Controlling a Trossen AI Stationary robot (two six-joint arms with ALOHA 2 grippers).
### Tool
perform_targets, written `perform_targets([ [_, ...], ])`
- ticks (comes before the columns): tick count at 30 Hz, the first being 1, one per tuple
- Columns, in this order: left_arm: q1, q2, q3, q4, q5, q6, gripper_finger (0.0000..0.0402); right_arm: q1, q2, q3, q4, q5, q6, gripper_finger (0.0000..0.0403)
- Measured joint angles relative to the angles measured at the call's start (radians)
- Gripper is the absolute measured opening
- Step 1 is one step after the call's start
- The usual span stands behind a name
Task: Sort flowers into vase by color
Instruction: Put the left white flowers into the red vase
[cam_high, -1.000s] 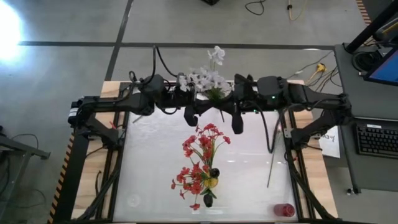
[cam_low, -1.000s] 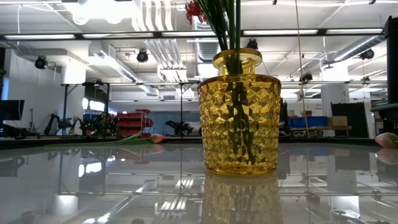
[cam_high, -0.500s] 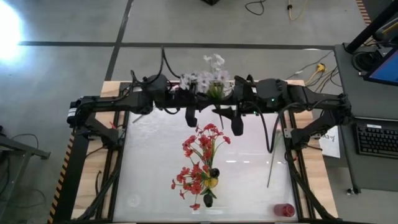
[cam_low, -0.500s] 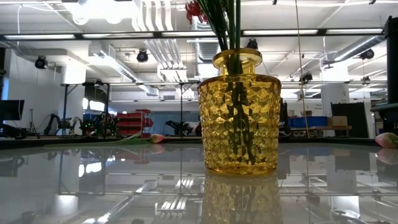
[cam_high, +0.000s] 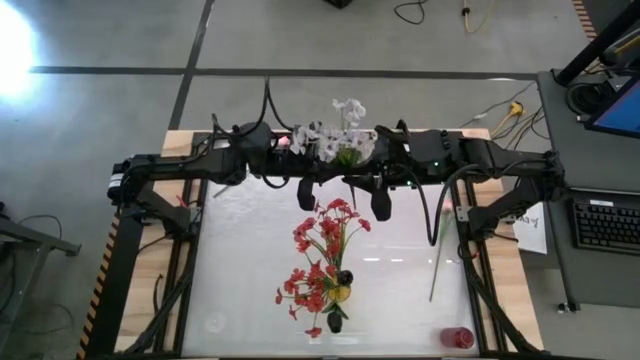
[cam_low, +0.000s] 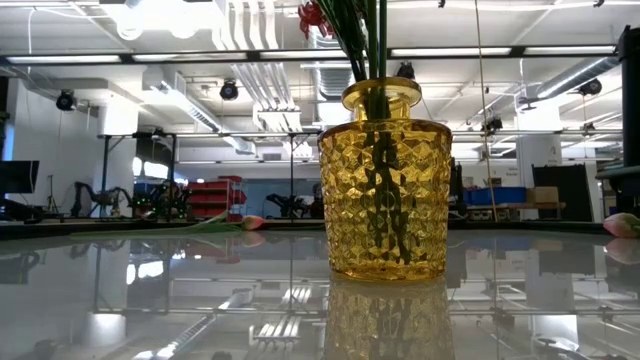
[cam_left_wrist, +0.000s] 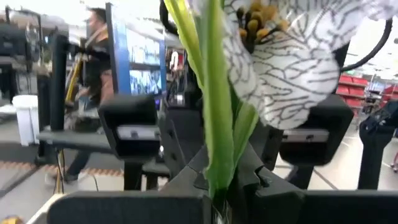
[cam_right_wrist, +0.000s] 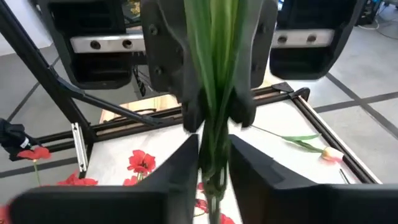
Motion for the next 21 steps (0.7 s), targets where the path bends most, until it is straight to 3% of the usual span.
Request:
perform_targets([
  [4, 0.000, 0.000, 0.000, 0.007, 0.000, 0.009, 0.0011, 0.000, 0.005, 0.000, 0.020, 0.004, -0.026, 0.0020],
  [9, -0.001, -0.016, 0.000, -0.053, -0.001, 0.003, 0.0062, 0.000, -0.006, 0.000, 0.020, 0.035, -0.070, 0.0015],
  [15, -0.001, -0.101, 0.000, -0.249, -0.001, -0.026, 0.0133, 0.040, -0.085, 0.000, -0.023, 0.049, -0.166, 0.0014],
  [21, -0.028, -0.171, 0.000, -0.315, -0.002, -0.105, 0.0160, 0.118, -0.188, 0.000, -0.087, 0.046, -0.222, 0.0014],
])
